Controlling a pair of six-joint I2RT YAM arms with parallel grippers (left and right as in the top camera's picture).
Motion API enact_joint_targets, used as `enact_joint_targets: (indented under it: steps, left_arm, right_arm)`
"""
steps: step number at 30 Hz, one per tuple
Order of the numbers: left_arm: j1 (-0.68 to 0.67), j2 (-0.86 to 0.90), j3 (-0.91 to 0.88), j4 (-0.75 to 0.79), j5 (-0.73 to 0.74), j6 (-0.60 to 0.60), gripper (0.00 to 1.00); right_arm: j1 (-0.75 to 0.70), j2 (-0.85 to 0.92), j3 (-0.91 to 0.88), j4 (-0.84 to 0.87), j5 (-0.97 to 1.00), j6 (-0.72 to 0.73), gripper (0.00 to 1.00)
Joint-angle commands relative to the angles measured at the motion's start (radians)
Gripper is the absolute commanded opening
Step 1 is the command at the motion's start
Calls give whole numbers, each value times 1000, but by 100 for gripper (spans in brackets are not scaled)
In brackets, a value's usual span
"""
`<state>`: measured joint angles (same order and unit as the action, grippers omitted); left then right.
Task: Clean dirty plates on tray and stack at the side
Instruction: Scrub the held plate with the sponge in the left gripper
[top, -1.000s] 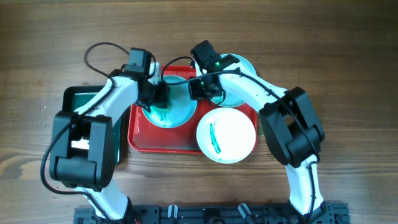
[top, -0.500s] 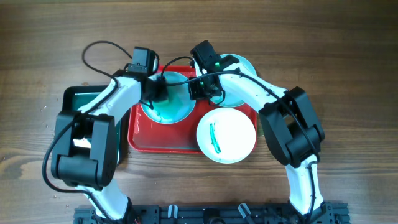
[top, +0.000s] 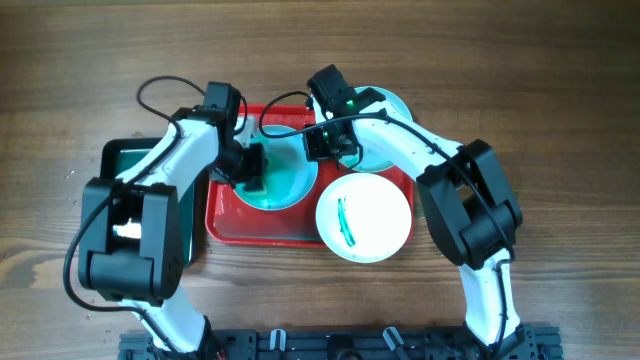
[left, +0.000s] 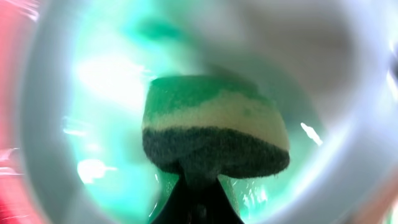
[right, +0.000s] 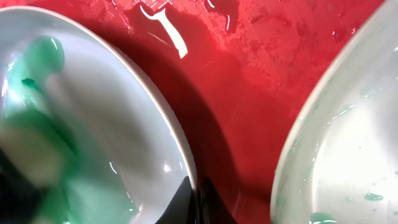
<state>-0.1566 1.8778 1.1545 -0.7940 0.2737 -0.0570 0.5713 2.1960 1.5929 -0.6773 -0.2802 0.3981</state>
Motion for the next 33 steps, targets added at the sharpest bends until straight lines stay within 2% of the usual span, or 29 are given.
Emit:
enact_joint_targets:
  steps: [1,4,5,7,10,13,16,20,23,26,27,29,33]
  left_arm:
    - [-11,30,-29,21,205,161,4]
    - [-11,30,-29,132,200,149,4]
    - [-11,30,-29,169,172,113,4]
    - [-11,30,-29,248,52,1,4]
    - [-11,30,-29,349,-234,-193,4]
    - [-11,30,-29,365,-491,-349,4]
    - [-11,30,-29,286,-544,-378,4]
    - [-11,30,-29,96,-442,-354,4]
    - [-11,30,-29,13,-177,-155,4]
    - [-11,30,-29,-36,165,84,4]
    - [-11,30,-29,-37,223,121,4]
    - [-11,30,-29,-9,287,154,4]
    - [-11,30,-29,114,270,154,4]
  right_arm:
    - [0,-6,2,4,-10,-3,4]
    - [0,-6,2,4,-10,-3,4]
    - [0,-6,2,4,-10,-2,4]
    - [0,-6,2,4,-10,-3,4]
    - [0,-6,2,4,-10,-3,4]
    - [0,-6,2,4,-6,-3,4]
    - [0,-6,2,5,-6,-3,4]
    - [0,-6,2,5,-6,-2,4]
    - [0,-6,2,6,-6,-2,4]
    - [0,-6,2,7,-6,-2,4]
    - [0,-6,2,7,-6,-2,4]
    - [-1,-6,2,7,-6,-2,4]
    - [-1,-6,2,6,-6,-3,4]
